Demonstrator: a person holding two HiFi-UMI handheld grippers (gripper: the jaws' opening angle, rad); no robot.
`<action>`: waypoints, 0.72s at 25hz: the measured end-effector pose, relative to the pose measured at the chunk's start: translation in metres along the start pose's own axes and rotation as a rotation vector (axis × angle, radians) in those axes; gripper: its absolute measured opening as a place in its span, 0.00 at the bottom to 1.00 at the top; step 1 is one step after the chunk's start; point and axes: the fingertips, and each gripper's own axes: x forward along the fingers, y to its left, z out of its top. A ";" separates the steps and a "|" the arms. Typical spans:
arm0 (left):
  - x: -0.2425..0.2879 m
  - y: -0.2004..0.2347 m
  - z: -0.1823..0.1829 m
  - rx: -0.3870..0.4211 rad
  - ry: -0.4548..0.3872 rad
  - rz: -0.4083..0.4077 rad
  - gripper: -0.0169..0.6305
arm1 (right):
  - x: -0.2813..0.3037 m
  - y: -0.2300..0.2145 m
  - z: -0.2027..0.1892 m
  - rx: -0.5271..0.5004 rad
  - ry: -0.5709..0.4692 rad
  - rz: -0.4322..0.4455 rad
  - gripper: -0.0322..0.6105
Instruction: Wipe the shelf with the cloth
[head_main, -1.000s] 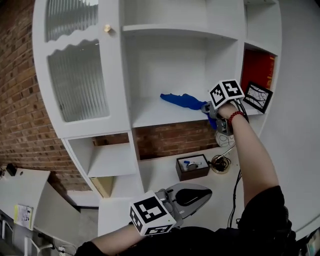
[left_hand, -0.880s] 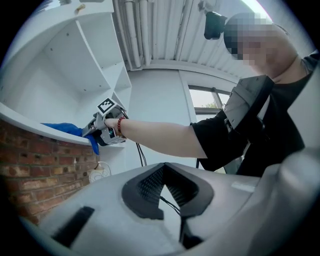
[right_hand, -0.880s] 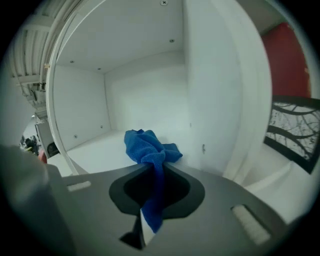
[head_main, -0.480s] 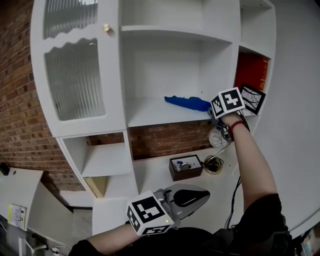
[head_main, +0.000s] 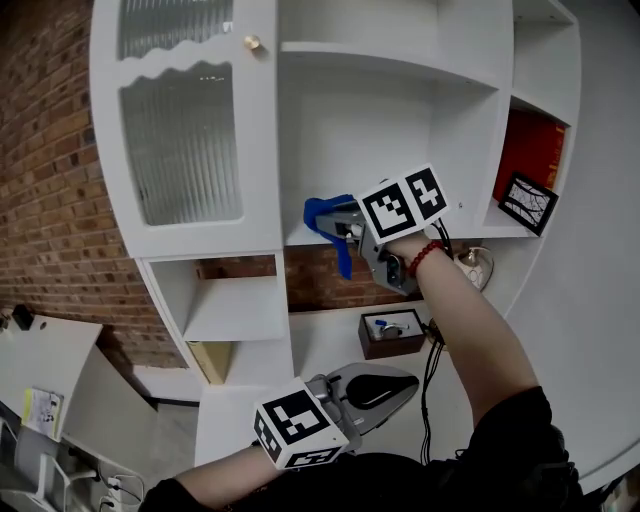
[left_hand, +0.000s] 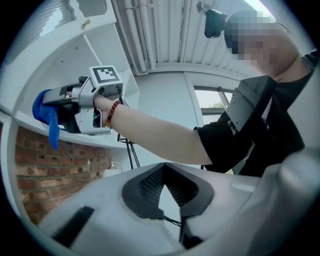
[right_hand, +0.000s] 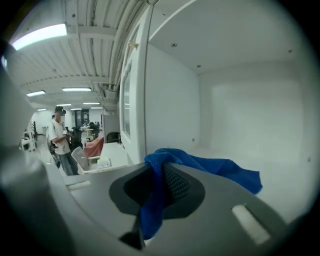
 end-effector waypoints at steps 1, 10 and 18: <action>-0.005 0.002 0.000 -0.003 -0.003 0.016 0.03 | 0.011 0.009 0.000 0.016 -0.001 0.026 0.11; -0.028 0.013 -0.001 -0.005 -0.004 0.090 0.03 | 0.045 0.015 -0.012 -0.033 0.105 -0.056 0.11; -0.004 0.000 -0.003 0.003 0.004 0.015 0.03 | -0.003 -0.025 -0.035 0.047 0.056 -0.158 0.11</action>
